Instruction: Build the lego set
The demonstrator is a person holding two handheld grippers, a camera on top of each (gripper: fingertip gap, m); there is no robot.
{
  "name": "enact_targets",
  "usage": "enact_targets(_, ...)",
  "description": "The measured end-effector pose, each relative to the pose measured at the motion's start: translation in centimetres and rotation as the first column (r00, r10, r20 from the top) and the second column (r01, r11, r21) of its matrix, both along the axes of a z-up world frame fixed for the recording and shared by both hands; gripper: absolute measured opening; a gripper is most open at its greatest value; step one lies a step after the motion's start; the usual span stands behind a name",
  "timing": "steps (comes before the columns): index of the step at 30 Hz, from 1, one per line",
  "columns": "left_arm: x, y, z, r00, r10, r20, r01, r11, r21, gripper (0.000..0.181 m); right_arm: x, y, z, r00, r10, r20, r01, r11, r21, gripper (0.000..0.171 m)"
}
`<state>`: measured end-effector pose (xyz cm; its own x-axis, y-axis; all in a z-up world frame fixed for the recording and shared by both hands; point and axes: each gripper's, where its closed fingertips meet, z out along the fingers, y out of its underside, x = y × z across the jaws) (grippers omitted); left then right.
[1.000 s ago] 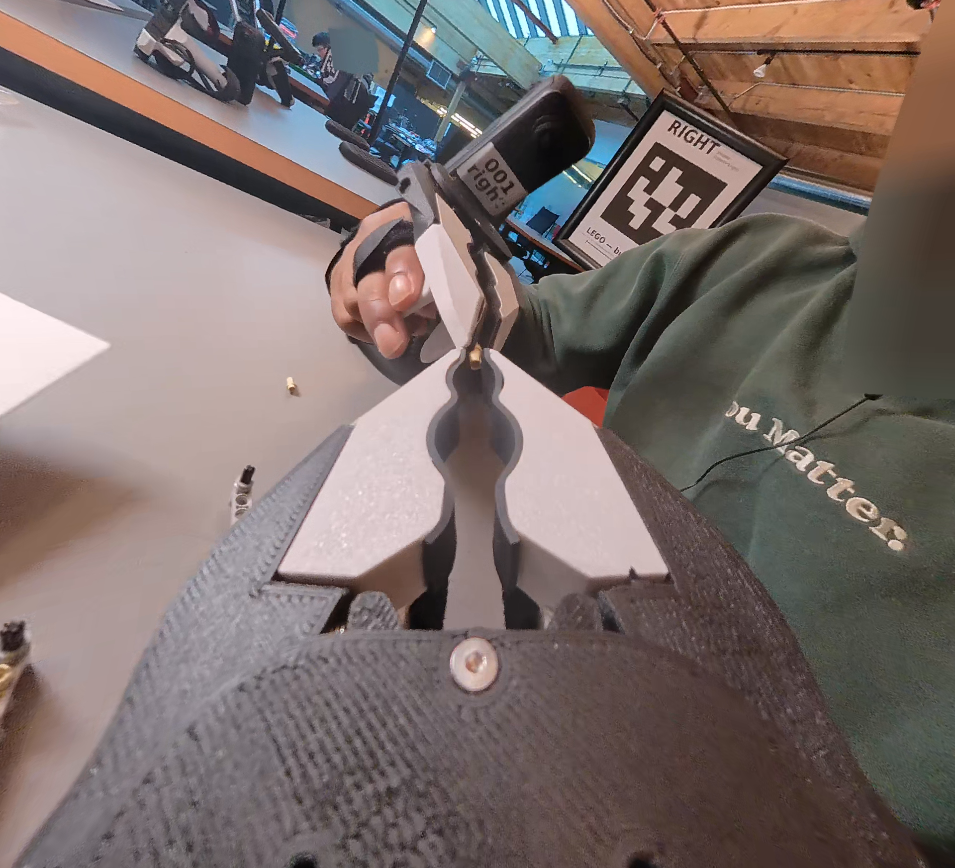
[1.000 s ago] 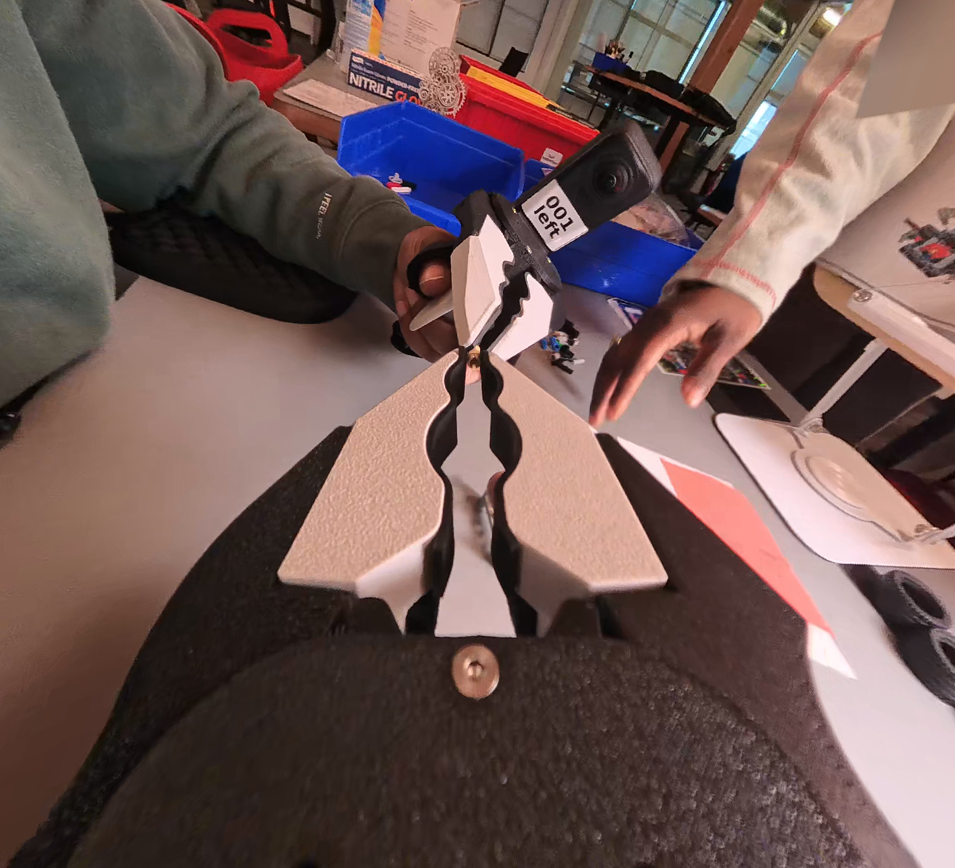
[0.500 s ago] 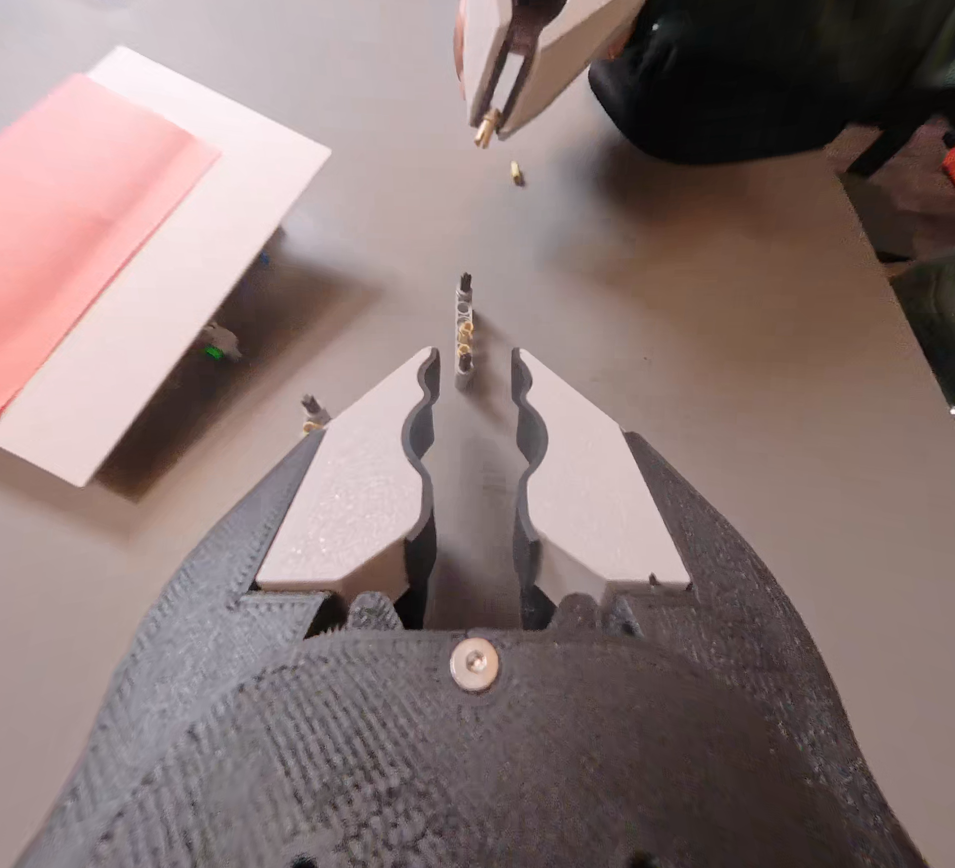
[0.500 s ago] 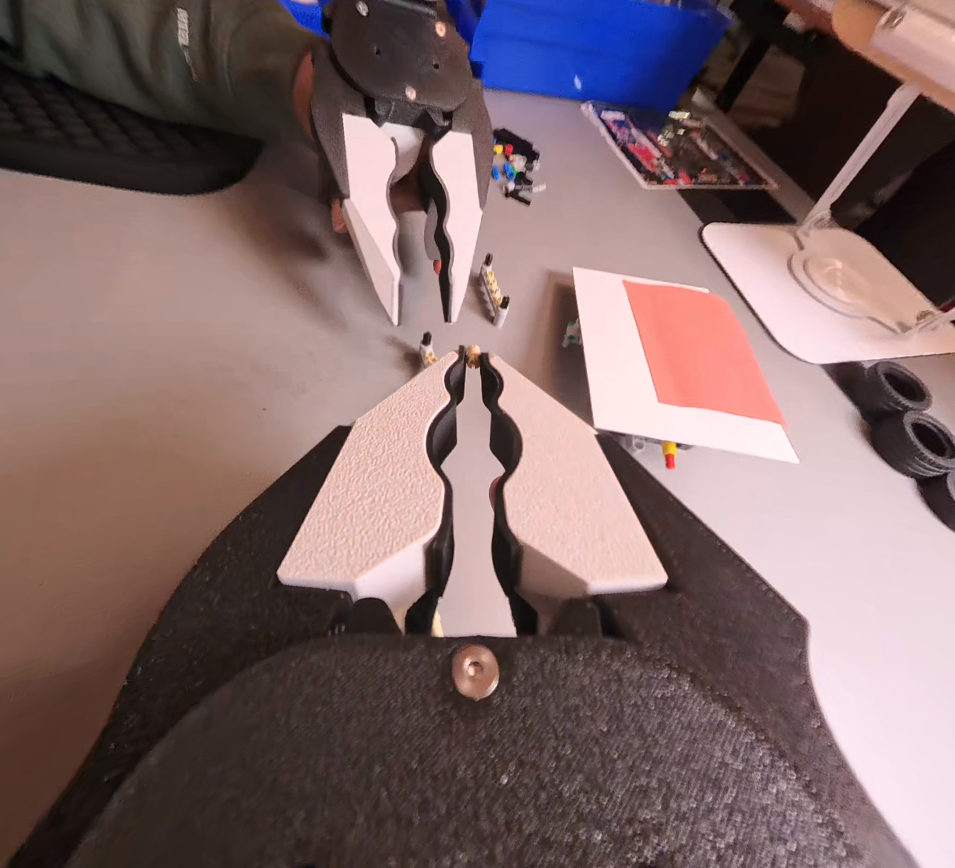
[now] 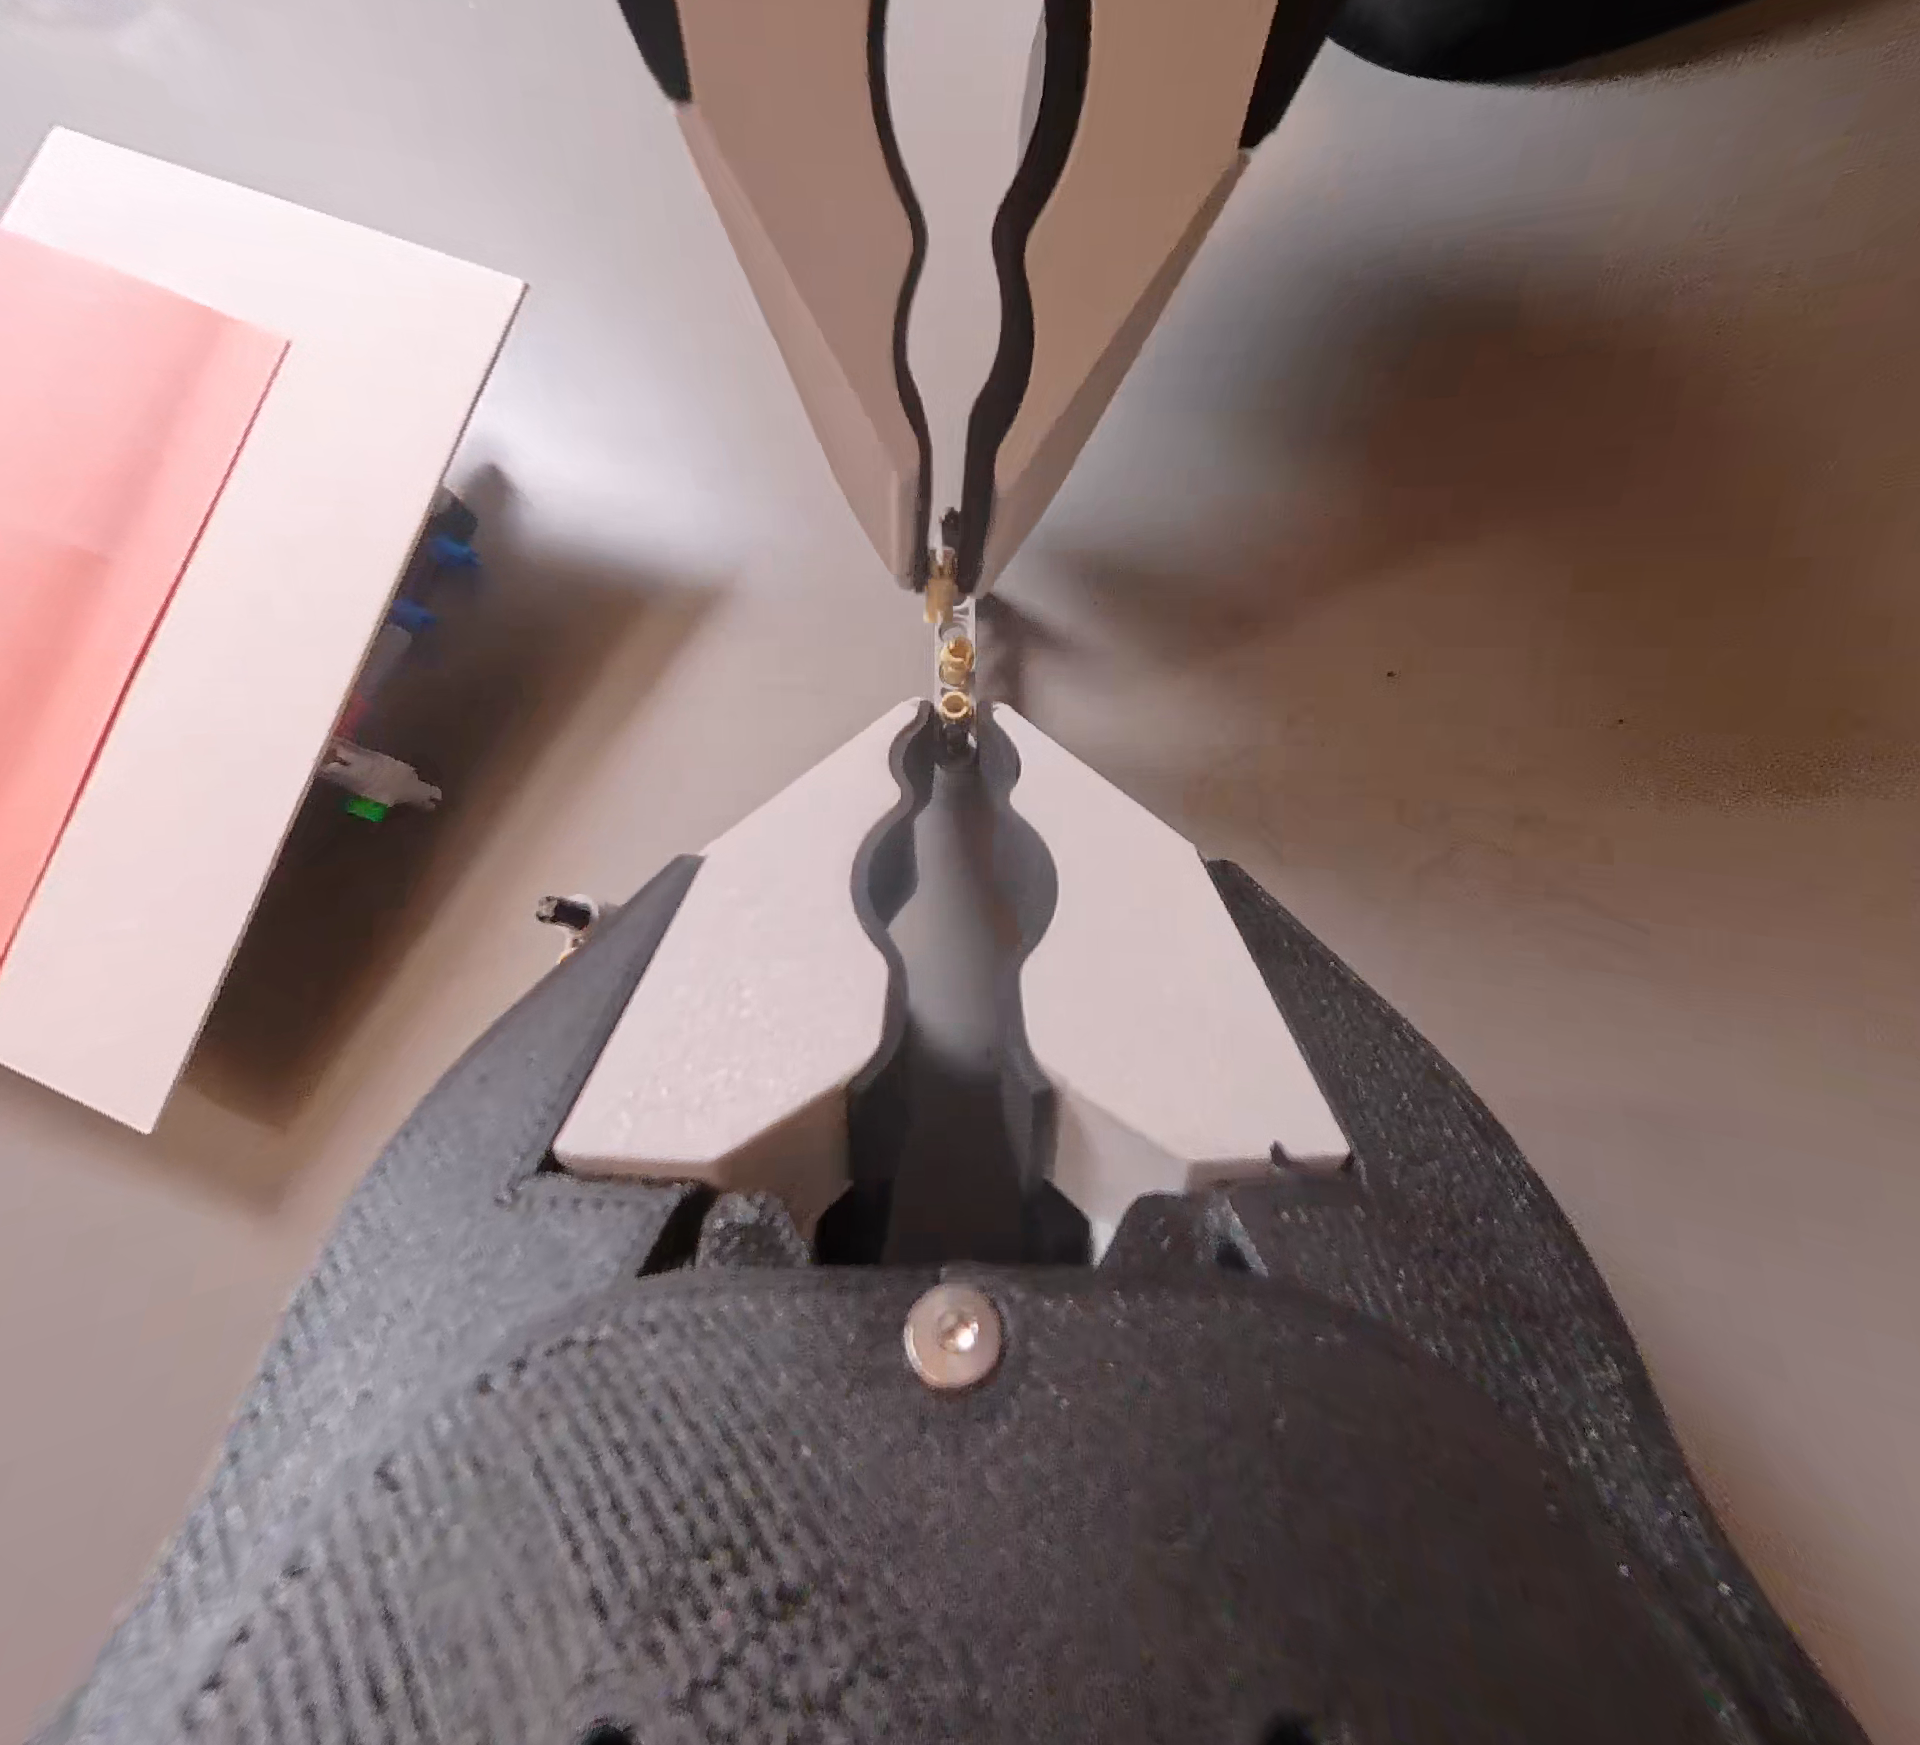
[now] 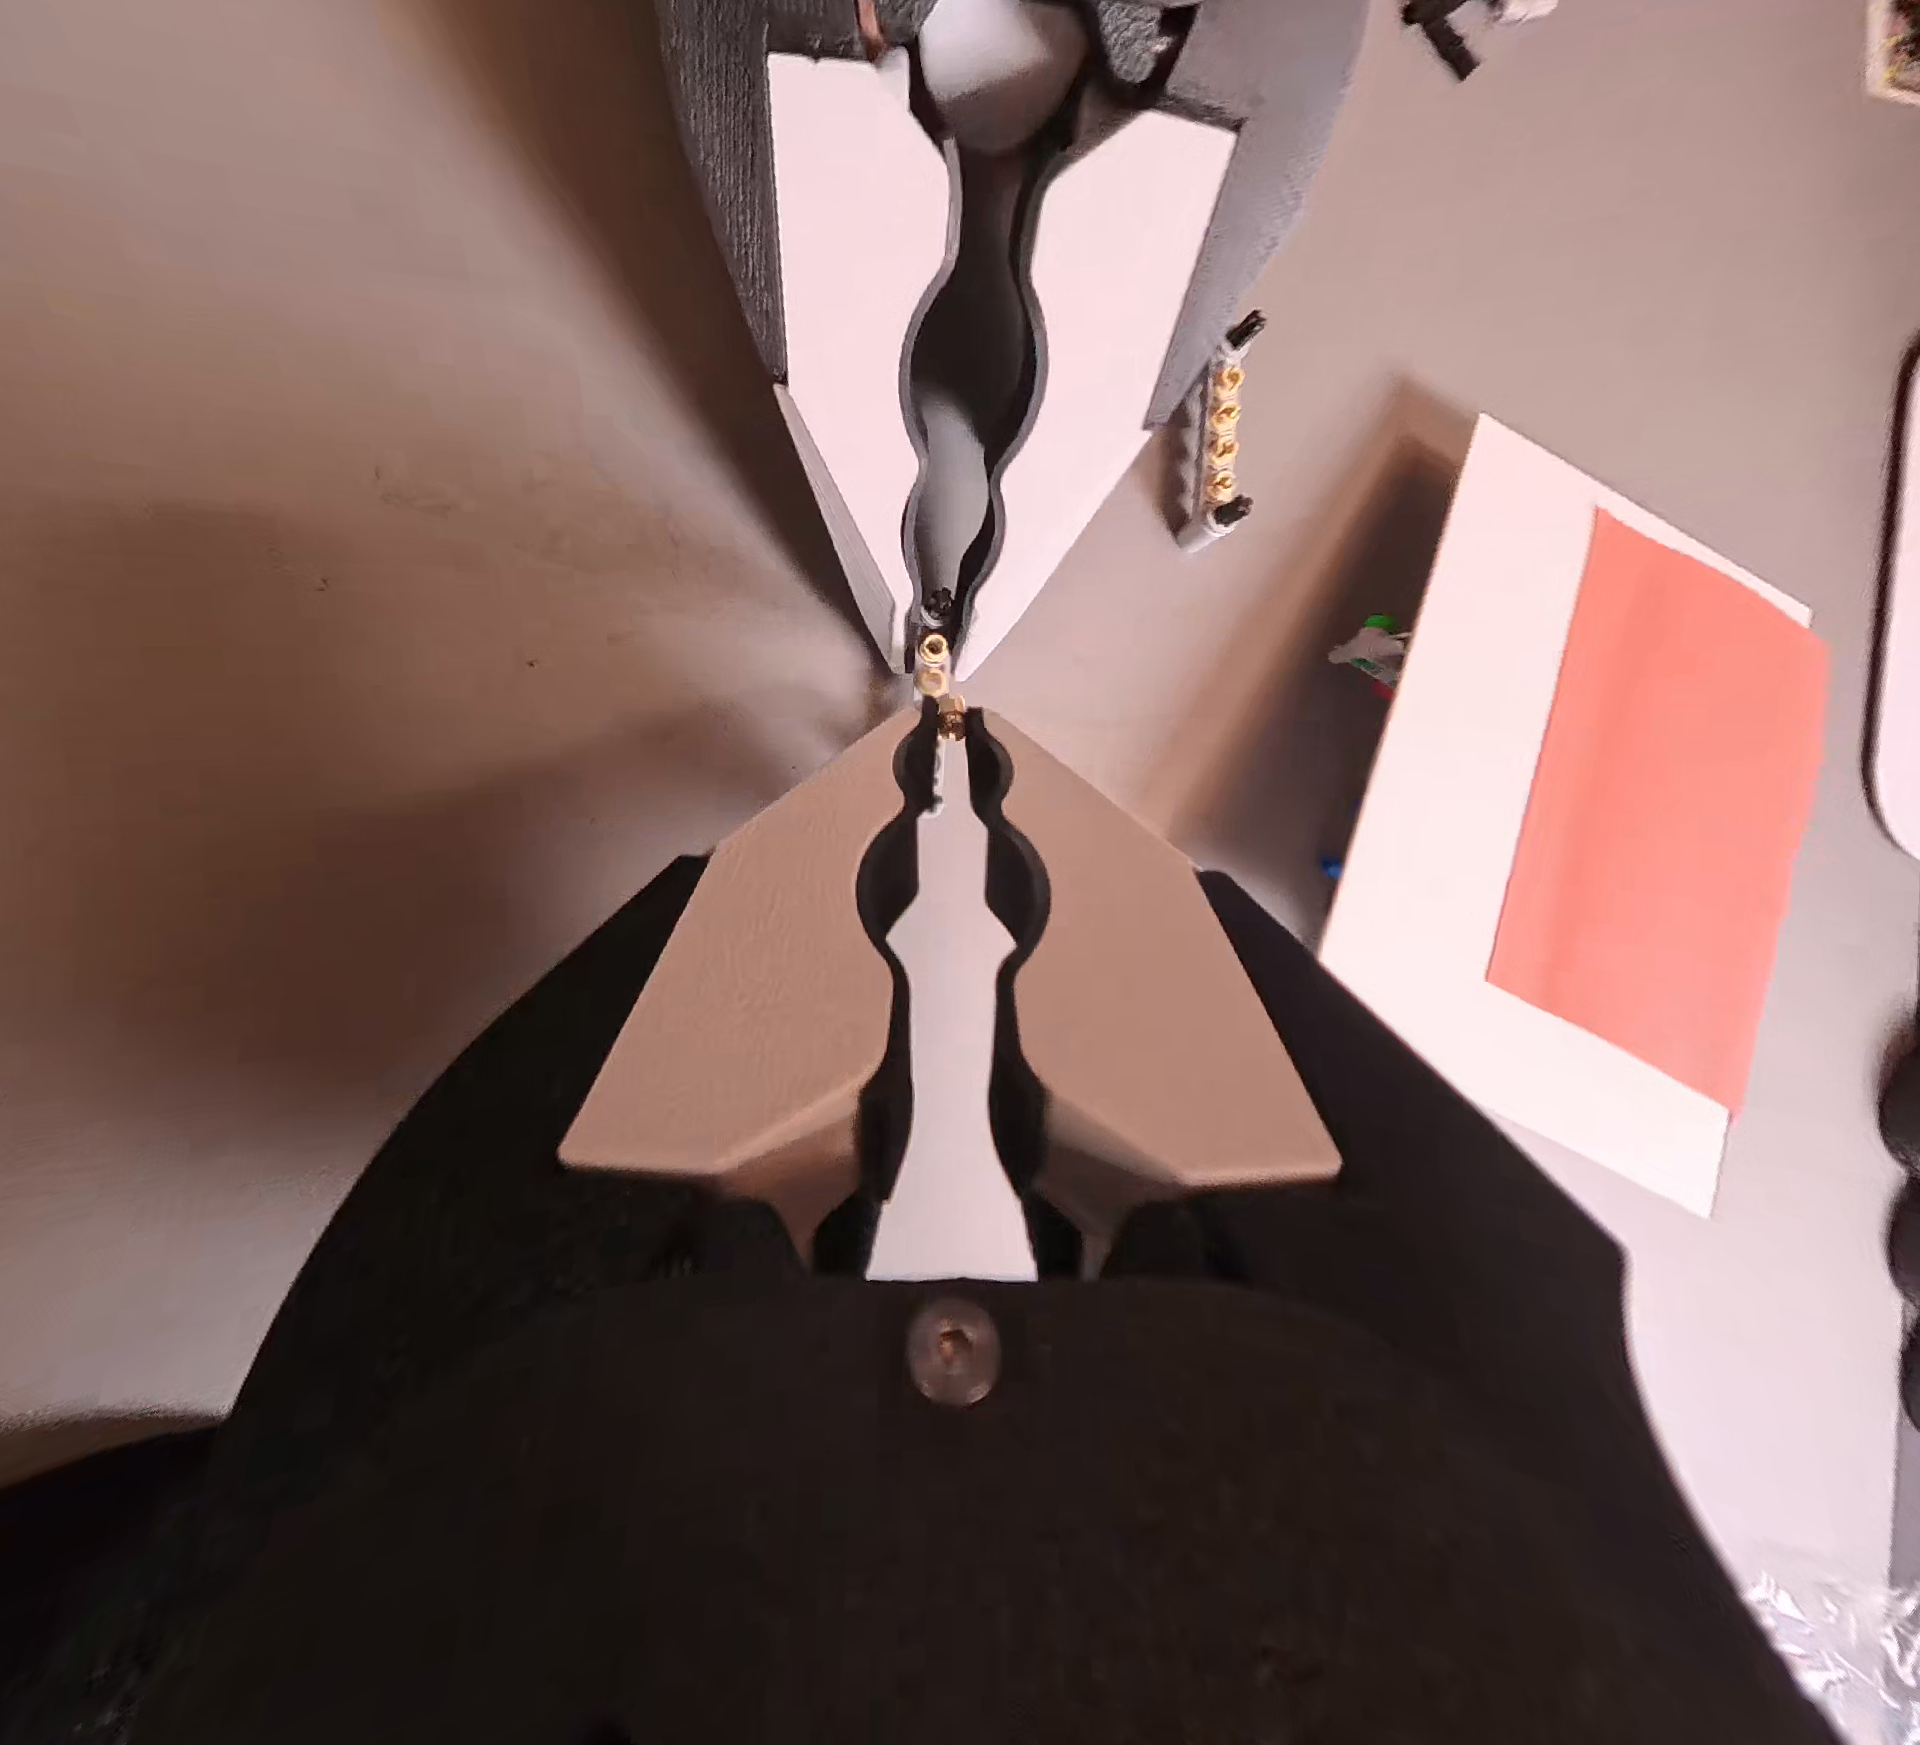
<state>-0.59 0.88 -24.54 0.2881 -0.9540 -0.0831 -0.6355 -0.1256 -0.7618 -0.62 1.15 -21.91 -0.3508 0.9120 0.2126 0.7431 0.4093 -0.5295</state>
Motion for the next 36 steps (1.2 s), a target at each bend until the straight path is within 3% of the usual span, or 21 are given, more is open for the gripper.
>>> enact_targets(19,0.0,-0.2,0.0,1.0,-0.023,0.012,0.023,0.999,-0.031,0.006,0.4,-0.2,-1.5,0.968,0.062,0.244,-0.073,0.997,0.039,0.003)
enact_targets(30,0.0,-0.3,0.0,0.999,-0.03,0.017,0.031,0.998,-0.046,0.006,0.2,-0.5,-1.7,0.958,0.084,0.275,-0.089,0.996,0.005,0.003)
enact_targets(36,-0.1,-0.5,0.0,0.999,-0.04,0.02,0.041,0.998,-0.054,0.006,0.1,-0.8,-1.6,0.982,0.034,0.187,-0.002,0.986,-0.165,0.003)
